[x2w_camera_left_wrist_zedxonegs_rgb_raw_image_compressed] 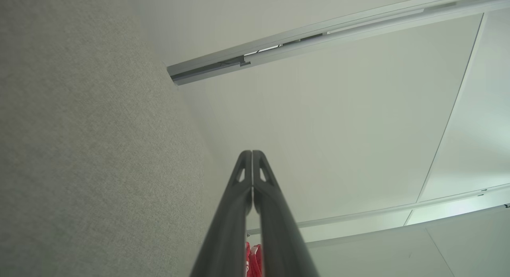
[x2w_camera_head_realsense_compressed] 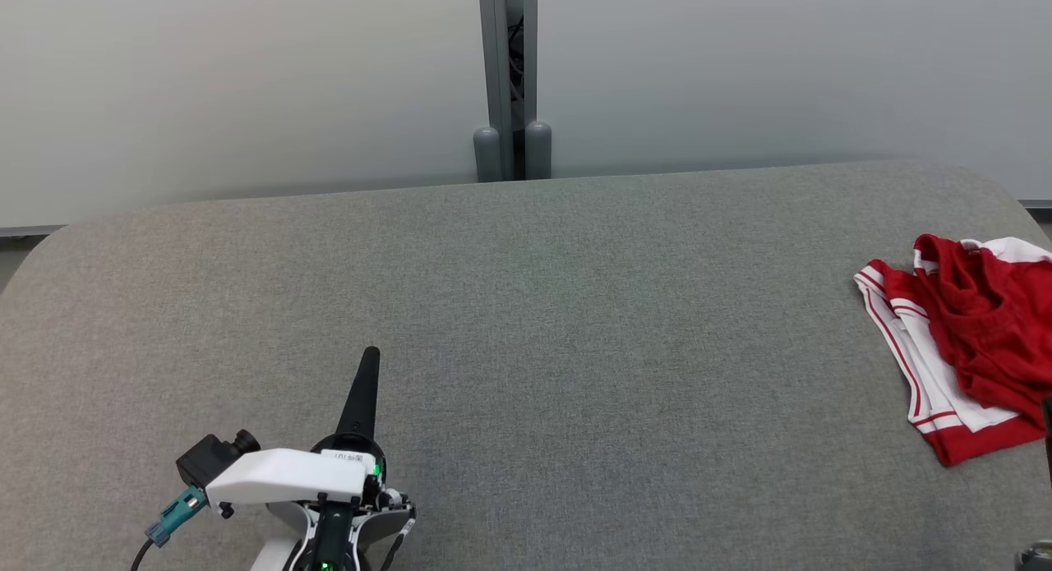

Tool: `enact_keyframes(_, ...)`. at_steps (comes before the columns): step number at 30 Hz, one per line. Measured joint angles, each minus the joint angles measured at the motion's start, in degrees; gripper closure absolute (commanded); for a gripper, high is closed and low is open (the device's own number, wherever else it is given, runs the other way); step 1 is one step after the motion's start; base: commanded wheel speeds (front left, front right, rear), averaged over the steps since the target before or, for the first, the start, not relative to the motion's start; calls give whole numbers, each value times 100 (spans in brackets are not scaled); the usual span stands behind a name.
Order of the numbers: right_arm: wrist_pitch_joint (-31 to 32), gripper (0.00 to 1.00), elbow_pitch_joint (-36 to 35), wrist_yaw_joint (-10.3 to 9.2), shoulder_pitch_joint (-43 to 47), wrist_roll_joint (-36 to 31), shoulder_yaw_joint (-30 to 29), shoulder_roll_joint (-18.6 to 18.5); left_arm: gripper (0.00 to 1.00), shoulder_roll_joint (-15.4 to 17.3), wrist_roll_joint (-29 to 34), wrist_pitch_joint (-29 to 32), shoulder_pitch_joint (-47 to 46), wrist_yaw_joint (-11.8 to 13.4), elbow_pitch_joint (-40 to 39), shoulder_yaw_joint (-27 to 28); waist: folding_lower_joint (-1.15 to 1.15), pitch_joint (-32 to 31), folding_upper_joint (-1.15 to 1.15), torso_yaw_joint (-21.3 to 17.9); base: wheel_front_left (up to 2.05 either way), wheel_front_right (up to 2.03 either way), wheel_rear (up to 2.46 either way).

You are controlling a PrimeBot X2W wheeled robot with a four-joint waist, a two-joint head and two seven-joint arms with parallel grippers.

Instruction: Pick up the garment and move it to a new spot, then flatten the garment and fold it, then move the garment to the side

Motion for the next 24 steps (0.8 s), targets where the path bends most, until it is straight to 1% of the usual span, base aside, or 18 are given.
enact_keyframes(24,453,100,-171,0,103,895,-524,11,100,2,-858,82,-233,-78,54,-113,0,-13,0,-60,0,0,0)
